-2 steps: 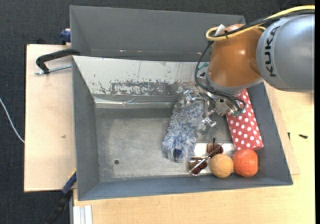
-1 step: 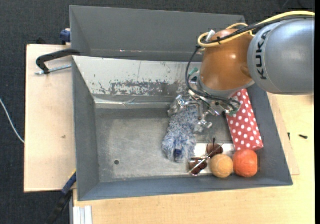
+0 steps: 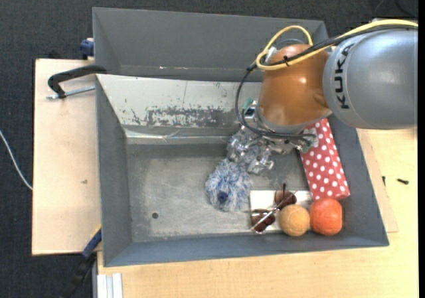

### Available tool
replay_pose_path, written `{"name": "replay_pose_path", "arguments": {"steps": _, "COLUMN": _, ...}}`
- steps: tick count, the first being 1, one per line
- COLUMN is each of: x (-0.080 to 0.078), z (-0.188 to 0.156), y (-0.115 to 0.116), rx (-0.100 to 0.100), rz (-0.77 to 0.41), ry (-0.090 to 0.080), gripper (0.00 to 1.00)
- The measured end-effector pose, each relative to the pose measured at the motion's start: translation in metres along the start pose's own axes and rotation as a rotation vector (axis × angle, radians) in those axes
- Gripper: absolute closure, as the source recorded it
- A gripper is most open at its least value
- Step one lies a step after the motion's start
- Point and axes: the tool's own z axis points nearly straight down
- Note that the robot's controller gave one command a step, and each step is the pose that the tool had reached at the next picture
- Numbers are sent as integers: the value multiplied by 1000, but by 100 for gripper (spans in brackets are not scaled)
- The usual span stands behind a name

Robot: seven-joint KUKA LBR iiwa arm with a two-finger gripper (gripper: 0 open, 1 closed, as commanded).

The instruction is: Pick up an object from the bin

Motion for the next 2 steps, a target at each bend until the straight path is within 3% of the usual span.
{"name": "replay_pose_path", "arguments": {"steps": 2, "x": 0, "z": -2, "y": 0, "rx": -1, "rz": 0, "ry": 0, "gripper": 100}}
